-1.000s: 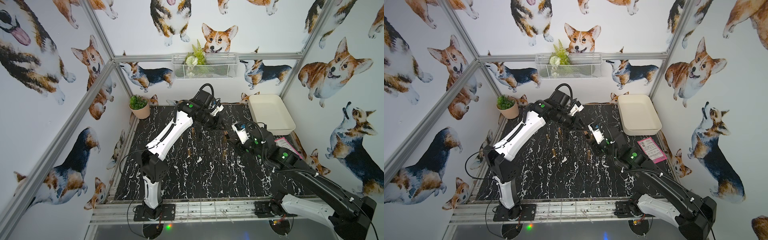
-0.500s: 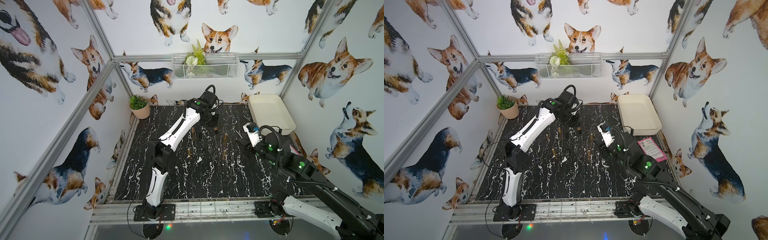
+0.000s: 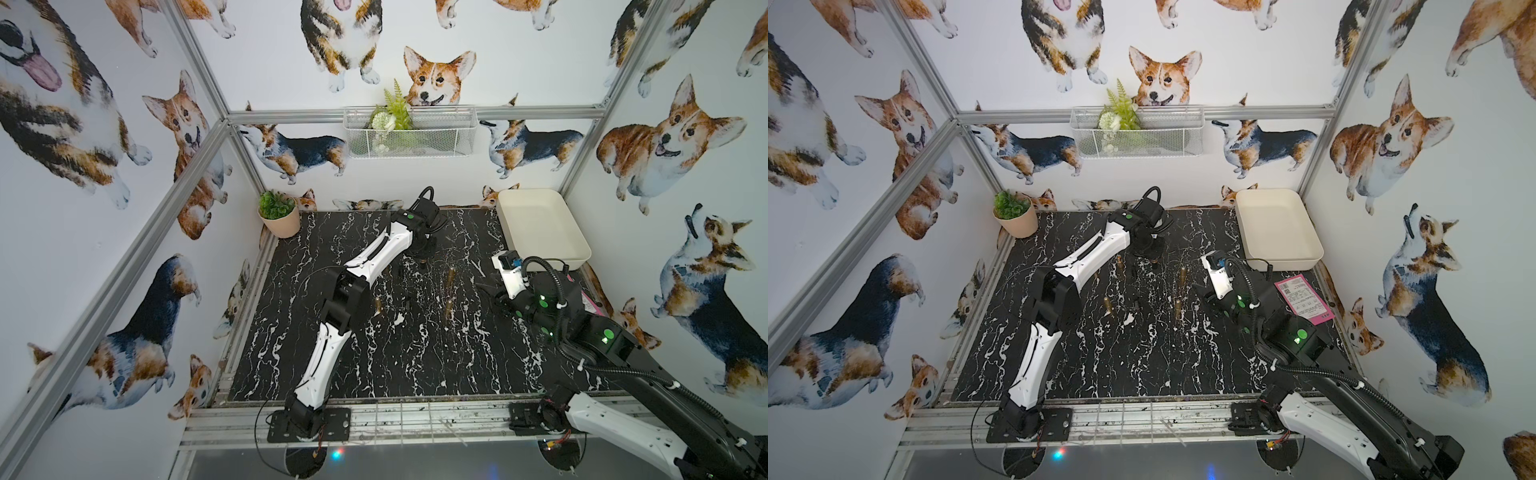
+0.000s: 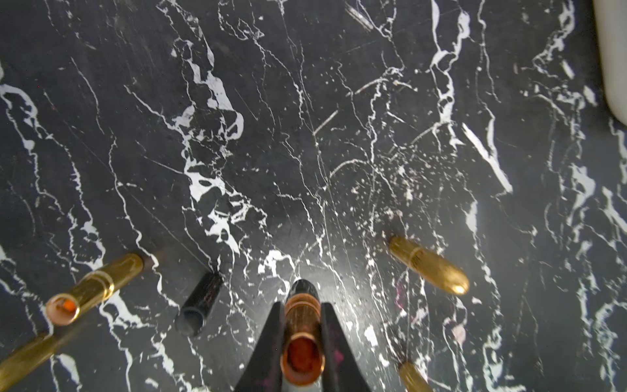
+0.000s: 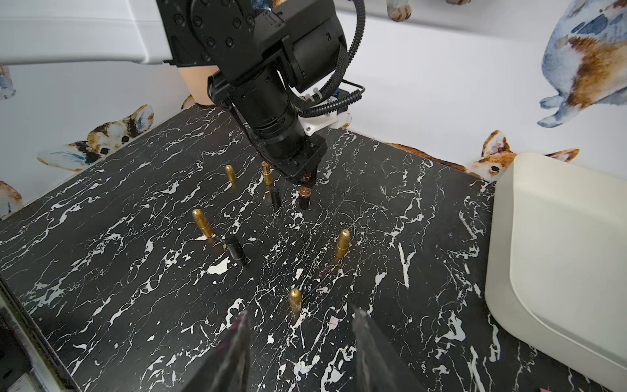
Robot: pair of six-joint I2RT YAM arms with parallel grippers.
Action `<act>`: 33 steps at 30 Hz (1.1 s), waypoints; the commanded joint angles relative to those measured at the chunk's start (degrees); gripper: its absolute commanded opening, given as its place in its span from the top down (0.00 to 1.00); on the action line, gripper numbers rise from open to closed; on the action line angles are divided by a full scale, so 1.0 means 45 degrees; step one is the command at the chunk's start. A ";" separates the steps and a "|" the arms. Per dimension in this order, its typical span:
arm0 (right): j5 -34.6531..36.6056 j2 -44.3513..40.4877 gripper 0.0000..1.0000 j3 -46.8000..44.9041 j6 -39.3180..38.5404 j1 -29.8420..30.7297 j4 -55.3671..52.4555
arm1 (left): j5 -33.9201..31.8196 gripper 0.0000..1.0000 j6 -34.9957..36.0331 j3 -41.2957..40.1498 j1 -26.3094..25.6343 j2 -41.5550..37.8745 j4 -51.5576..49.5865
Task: Open the lipstick cap
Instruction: Place the lipstick at the center of the board.
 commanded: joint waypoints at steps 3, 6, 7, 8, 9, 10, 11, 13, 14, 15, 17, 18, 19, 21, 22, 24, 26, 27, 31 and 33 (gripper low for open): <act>0.0155 -0.0103 0.49 -0.0041 0.0226 0.0005 -0.0112 | -0.0932 0.87 -0.0215 -0.0202 0.0036 0.0592 0.0954; 0.0186 -0.0106 0.49 -0.0082 0.0224 -0.0008 -0.0137 | -0.1162 0.87 -0.0253 -0.0810 0.0058 0.0512 0.1478; 0.0155 -0.0106 0.49 -0.0117 0.0246 0.0000 -0.0137 | -0.1219 0.86 -0.0249 -0.0999 0.0063 0.0454 0.1645; 0.0177 -0.0106 0.49 -0.0120 0.0245 0.0005 -0.0137 | -0.1273 0.86 -0.0254 -0.1217 0.0064 0.0418 0.1823; 0.0170 -0.0122 0.49 -0.0139 0.0236 0.0001 -0.0142 | -0.1249 0.86 -0.0273 -0.1237 0.0072 0.0436 0.1817; 0.0182 -0.0107 0.49 -0.0142 0.0240 0.0002 -0.0137 | -0.1232 0.86 -0.0274 -0.1157 0.0092 0.0515 0.1710; 0.0182 -0.0106 0.49 -0.0142 0.0242 -0.0006 -0.0137 | -0.1236 0.86 -0.0273 -0.1055 0.0121 0.0589 0.1574; 0.0168 -0.0097 0.49 -0.0161 0.0247 -0.0003 -0.0117 | -0.1274 0.86 -0.0262 -0.1003 0.0121 0.0653 0.1507; 0.0167 -0.0072 0.49 -0.0161 0.0230 -0.0013 -0.0117 | -0.1334 0.86 -0.0253 -0.1044 0.0123 0.0649 0.1518; 0.0156 -0.0067 0.49 -0.0144 0.0212 -0.0003 -0.0117 | -0.1380 0.86 -0.0248 -0.1085 0.0113 0.0652 0.1548; 0.0159 -0.0048 0.49 -0.0160 0.0213 0.0003 -0.0122 | -0.1393 0.86 -0.0249 -0.1137 0.0112 0.0627 0.1578; 0.0165 -0.0048 0.49 -0.0161 0.0205 0.0005 -0.0117 | -0.1393 0.86 -0.0242 -0.1159 0.0126 0.0633 0.1574; 0.0170 -0.0033 0.49 -0.0179 0.0194 -0.0010 -0.0132 | -0.1393 0.86 -0.0258 -0.1178 0.0122 0.0634 0.1578; 0.0157 -0.0043 0.49 -0.0186 0.0201 0.0002 -0.0137 | -0.1430 0.86 -0.0293 -0.1290 0.0120 0.0569 0.1643; 0.0155 -0.0048 0.49 -0.0186 0.0193 0.0003 -0.0137 | -0.1433 0.85 -0.0294 -0.1377 0.0125 0.0548 0.1708; 0.0183 -0.0048 0.49 -0.0186 0.0187 0.0004 -0.0127 | -0.1489 0.83 -0.0289 -0.1441 0.0122 0.0522 0.1734; 0.0180 -0.0048 0.49 -0.0209 0.0177 -0.0001 -0.0117 | -0.1508 0.82 -0.0294 -0.1461 0.0115 0.0549 0.1715; 0.0181 -0.0033 0.49 -0.0200 0.0174 0.0001 -0.0098 | -0.1533 0.80 -0.0294 -0.1462 0.0113 0.0554 0.1693; 0.0161 0.0016 0.49 -0.0222 0.0169 -0.0002 -0.0100 | -0.1550 0.77 -0.0351 -0.1549 0.0114 0.0499 0.1695; 0.0161 0.0048 0.49 -0.0218 0.0168 0.0004 -0.0098 | -0.1583 0.77 -0.0371 -0.1644 0.0117 0.0433 0.1729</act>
